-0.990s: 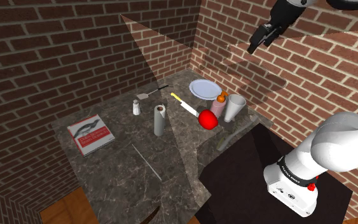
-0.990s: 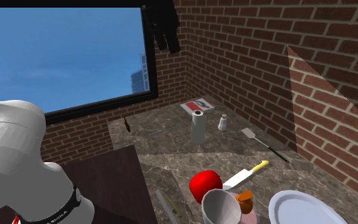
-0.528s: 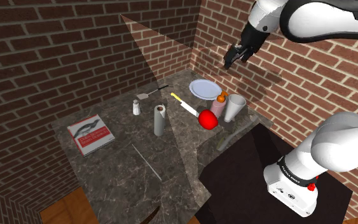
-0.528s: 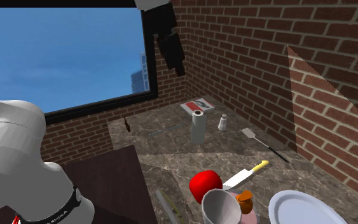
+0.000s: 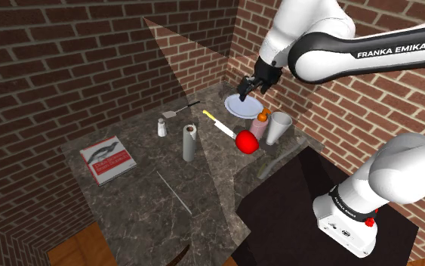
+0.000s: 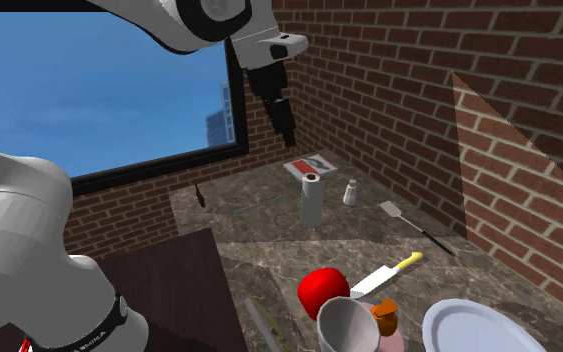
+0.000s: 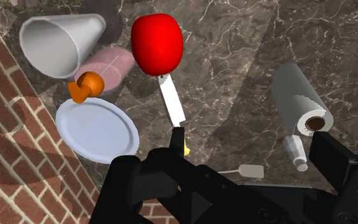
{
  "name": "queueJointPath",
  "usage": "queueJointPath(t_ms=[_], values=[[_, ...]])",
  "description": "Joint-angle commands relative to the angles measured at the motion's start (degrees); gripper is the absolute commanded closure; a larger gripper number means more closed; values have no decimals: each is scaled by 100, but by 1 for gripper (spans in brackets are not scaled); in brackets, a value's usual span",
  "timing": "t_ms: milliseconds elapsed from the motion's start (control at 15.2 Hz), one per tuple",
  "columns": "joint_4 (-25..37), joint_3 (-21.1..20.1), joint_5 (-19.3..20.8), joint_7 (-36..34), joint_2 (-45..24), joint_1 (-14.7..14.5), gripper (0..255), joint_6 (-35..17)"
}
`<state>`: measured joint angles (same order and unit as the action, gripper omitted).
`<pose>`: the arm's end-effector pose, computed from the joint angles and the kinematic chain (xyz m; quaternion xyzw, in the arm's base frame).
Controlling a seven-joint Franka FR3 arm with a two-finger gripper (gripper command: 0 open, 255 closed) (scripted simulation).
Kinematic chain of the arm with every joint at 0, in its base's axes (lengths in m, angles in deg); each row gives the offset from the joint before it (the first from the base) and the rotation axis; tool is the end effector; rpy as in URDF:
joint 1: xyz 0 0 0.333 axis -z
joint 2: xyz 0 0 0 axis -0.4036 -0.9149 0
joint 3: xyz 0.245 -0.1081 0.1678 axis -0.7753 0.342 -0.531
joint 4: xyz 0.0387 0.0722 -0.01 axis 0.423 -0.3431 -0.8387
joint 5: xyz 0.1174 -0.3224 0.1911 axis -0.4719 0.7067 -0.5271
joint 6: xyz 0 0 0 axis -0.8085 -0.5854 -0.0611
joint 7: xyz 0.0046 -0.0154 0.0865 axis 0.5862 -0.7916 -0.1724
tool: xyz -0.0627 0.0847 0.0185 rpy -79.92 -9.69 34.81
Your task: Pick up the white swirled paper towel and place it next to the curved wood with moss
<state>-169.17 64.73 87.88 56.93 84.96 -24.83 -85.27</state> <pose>0.4029 0.1355 0.4723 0.9887 -0.0703 0.1237 0.0467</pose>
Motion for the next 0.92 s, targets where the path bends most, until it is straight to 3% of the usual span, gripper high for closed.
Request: queueJointPath(t_ms=[0, 396, 858], values=[[54, -164, 65, -272, -397, 58, 0, -331], [381, -665, 583, -1257, -1688, 271, 0, -1165], [1175, -888, 1849, -2745, -3399, 270, 0, -1742]])
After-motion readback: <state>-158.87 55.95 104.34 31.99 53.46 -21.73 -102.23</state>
